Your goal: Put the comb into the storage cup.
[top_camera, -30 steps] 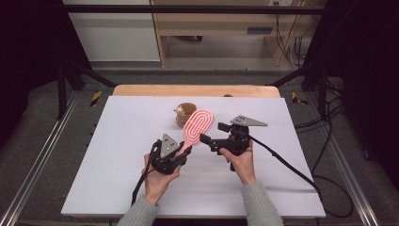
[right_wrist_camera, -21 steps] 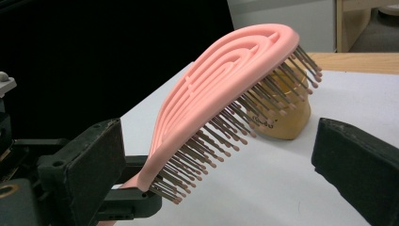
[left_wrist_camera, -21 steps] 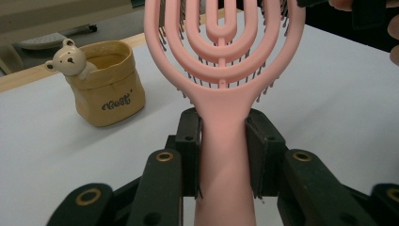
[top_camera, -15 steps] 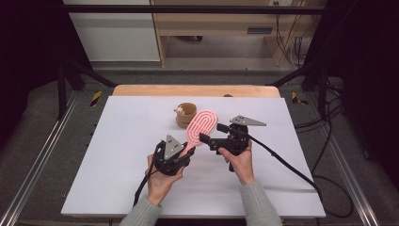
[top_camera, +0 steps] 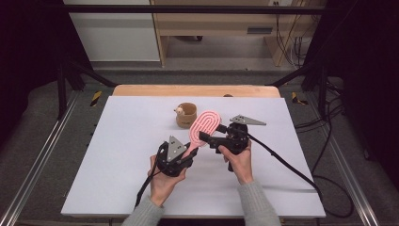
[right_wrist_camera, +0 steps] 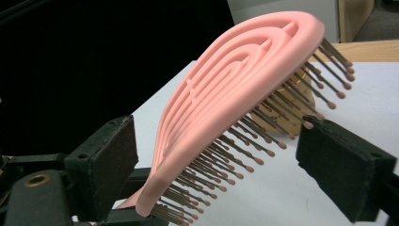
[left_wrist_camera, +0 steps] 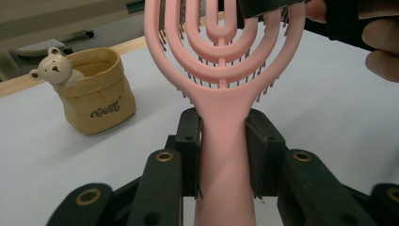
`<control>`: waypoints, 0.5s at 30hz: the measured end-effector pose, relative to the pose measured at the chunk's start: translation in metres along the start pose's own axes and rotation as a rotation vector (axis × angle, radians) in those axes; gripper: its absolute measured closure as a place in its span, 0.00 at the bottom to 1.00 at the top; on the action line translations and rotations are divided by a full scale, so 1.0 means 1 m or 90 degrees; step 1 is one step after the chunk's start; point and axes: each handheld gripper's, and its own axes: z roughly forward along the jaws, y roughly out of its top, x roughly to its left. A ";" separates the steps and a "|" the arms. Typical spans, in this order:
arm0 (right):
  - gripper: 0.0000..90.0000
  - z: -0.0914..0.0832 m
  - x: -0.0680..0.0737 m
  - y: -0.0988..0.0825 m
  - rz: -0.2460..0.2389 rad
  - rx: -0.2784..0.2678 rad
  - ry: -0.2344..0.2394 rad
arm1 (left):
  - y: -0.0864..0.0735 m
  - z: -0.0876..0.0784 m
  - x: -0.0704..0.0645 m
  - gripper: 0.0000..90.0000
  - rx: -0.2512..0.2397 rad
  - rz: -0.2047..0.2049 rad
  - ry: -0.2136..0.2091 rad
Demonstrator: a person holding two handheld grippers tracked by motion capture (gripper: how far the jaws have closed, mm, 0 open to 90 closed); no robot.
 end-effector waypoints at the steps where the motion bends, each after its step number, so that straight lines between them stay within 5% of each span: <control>1: 0.16 0.000 0.000 0.000 0.000 -0.001 0.001 | 0.000 0.000 -0.001 0.77 -0.001 0.000 0.000; 15: 0.29 0.004 0.000 -0.002 0.040 0.004 -0.005 | -0.002 0.001 -0.001 0.77 -0.003 0.002 0.008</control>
